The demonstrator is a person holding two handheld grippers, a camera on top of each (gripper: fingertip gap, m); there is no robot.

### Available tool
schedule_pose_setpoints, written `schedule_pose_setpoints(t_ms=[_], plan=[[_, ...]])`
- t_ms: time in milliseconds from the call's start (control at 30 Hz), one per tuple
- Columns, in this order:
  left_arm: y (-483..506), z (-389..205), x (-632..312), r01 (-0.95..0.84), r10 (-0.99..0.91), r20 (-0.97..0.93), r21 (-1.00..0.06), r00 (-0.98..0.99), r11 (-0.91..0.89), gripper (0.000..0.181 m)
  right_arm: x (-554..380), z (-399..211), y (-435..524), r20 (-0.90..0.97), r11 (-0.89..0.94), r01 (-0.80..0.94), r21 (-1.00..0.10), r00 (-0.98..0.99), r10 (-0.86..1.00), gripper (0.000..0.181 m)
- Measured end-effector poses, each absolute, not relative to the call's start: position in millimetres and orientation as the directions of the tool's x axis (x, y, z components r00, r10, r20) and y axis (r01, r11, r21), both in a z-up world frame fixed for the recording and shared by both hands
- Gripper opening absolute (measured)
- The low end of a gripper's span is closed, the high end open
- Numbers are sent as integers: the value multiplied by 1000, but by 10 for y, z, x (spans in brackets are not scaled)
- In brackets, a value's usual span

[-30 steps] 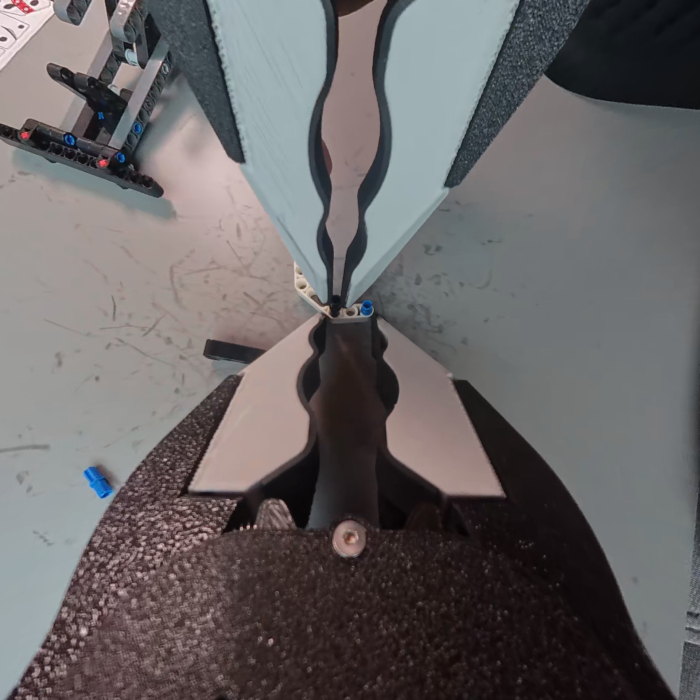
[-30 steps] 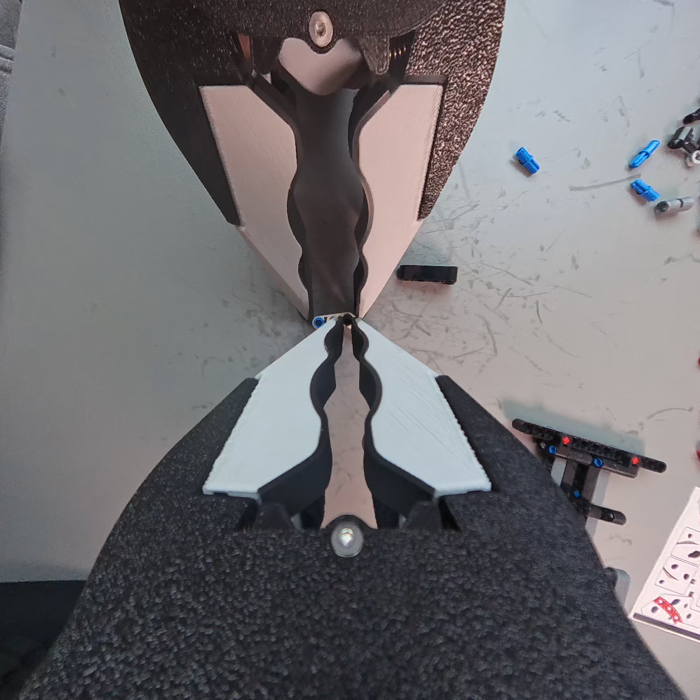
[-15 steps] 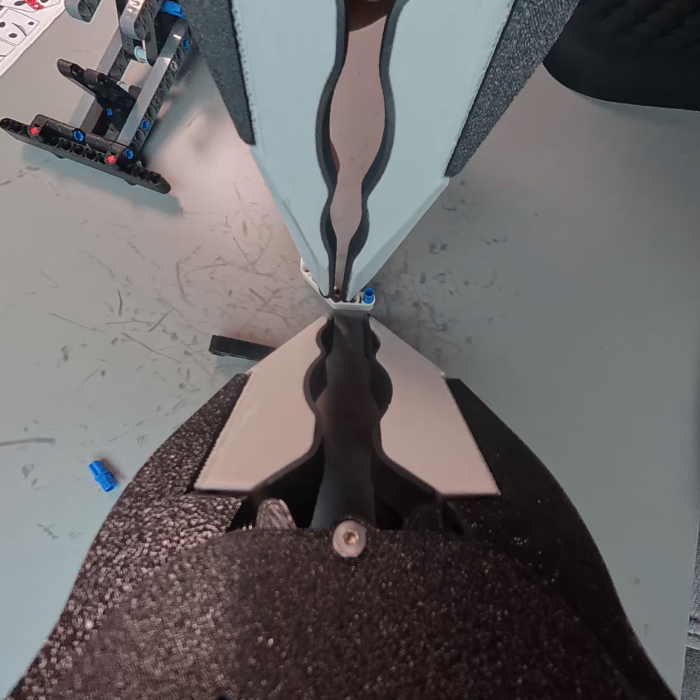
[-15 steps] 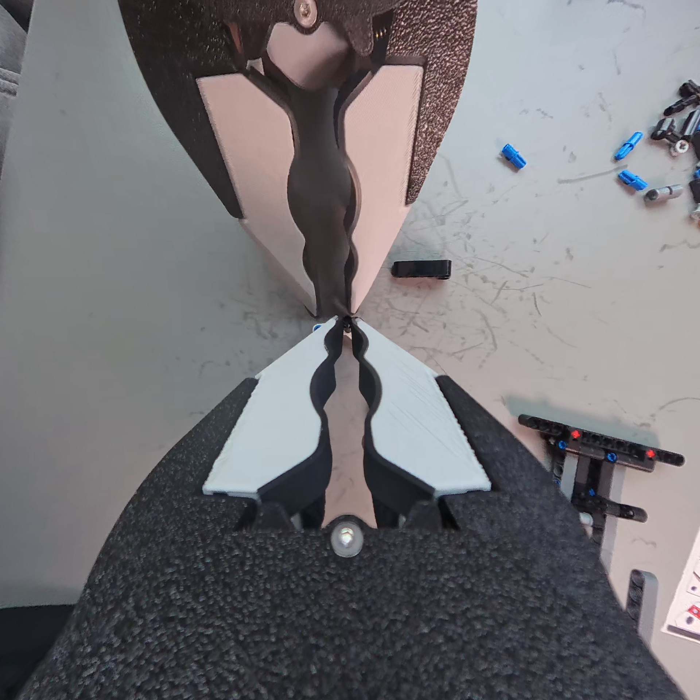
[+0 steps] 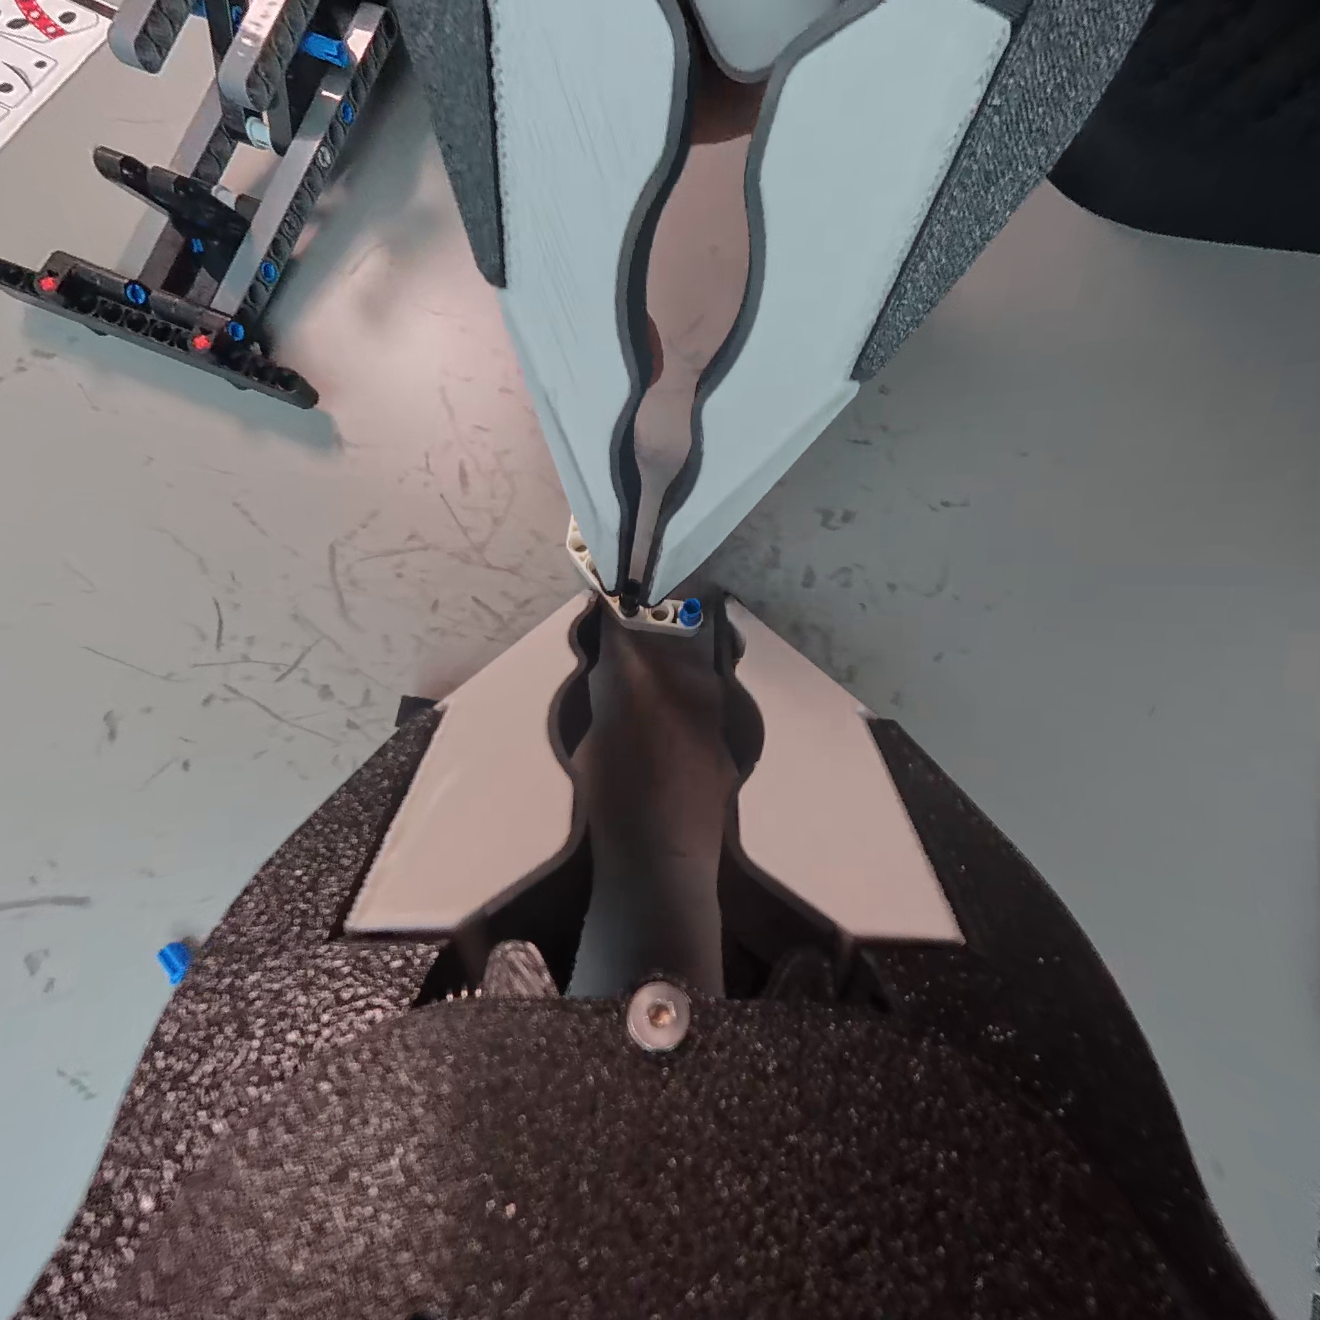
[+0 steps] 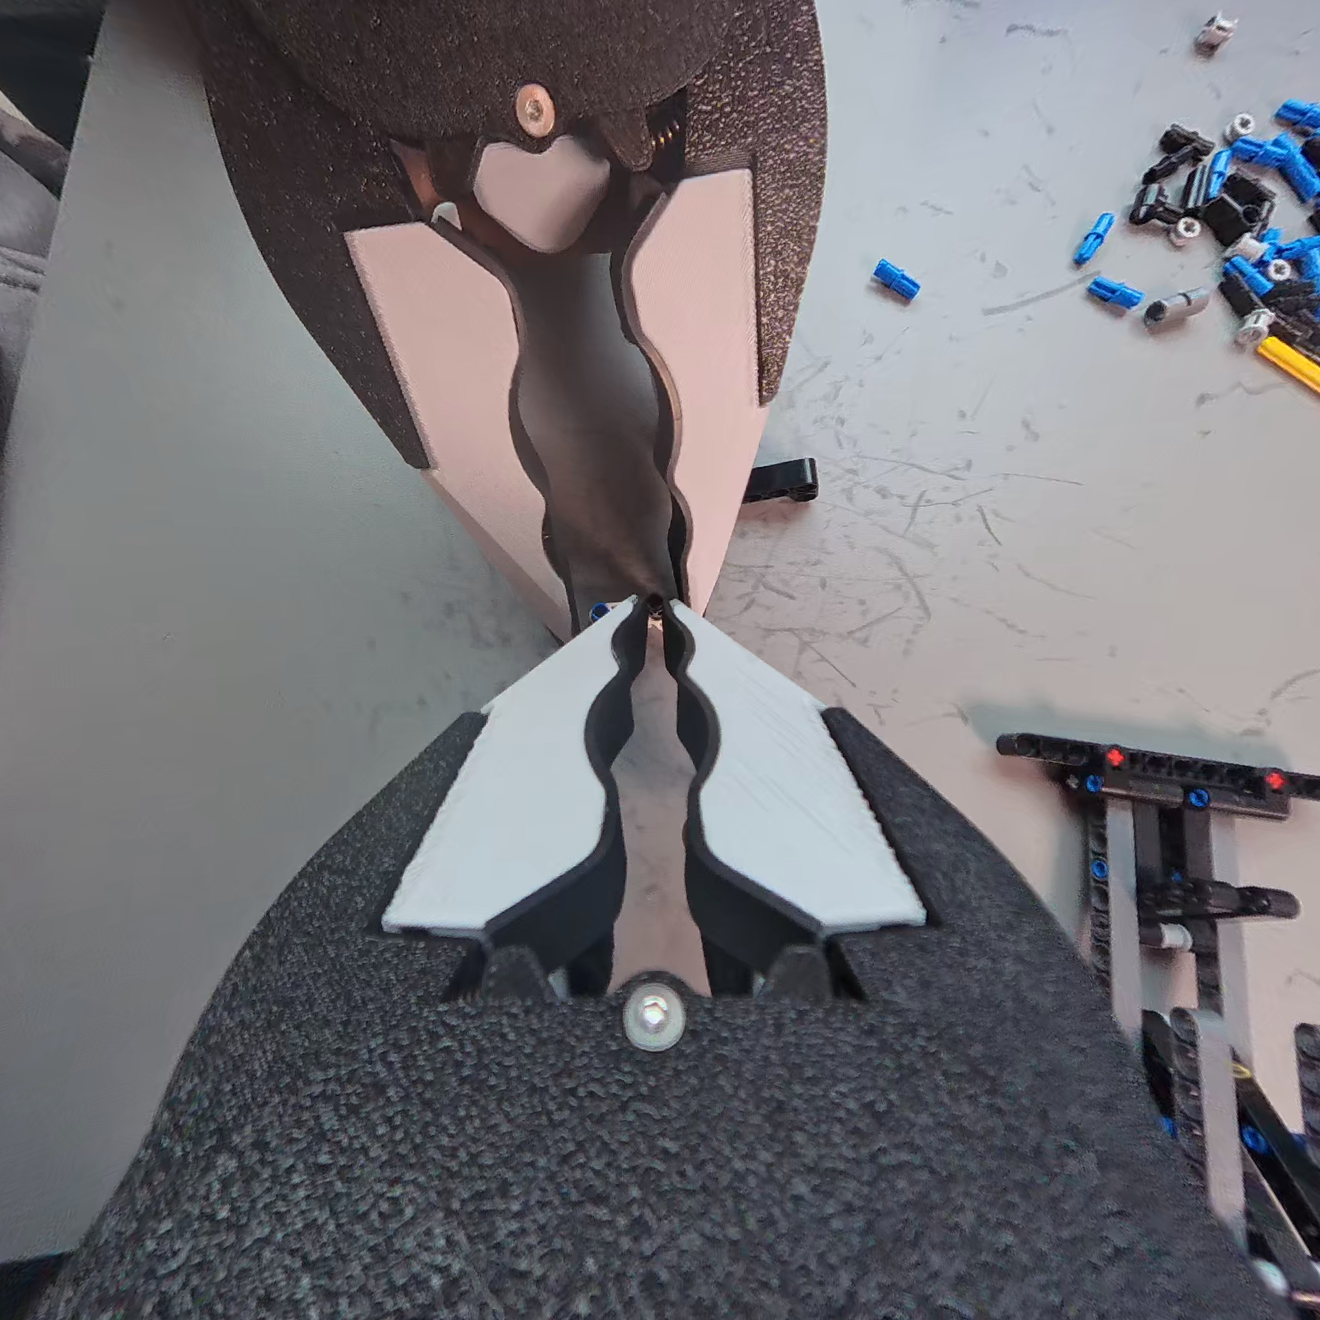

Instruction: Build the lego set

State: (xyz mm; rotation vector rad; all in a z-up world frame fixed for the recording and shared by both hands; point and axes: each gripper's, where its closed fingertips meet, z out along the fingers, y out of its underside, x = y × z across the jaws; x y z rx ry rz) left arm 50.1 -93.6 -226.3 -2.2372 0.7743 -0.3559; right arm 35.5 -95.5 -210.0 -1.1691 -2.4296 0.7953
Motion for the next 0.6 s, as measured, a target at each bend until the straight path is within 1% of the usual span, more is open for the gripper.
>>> schedule_pose_setpoints(t_ms=[33, 200, 600], plan=[[-937, -2263, 497, -423, -624, 19, -719, 781, -552, 30, 355, -2101, -955, 55, 520, 611, -597, -615, 786, 3], [-944, -2266, 492, -429, -625, 9, -719, 781, -547, 28, 444, -2149, -940, 6, 554, 648, -523, -647, 763, 3], [-970, -2241, 459, -445, -634, -21, -730, 773, -519, 28, 385, -2121, -957, 17, 577, 641, -507, -661, 750, 3]])
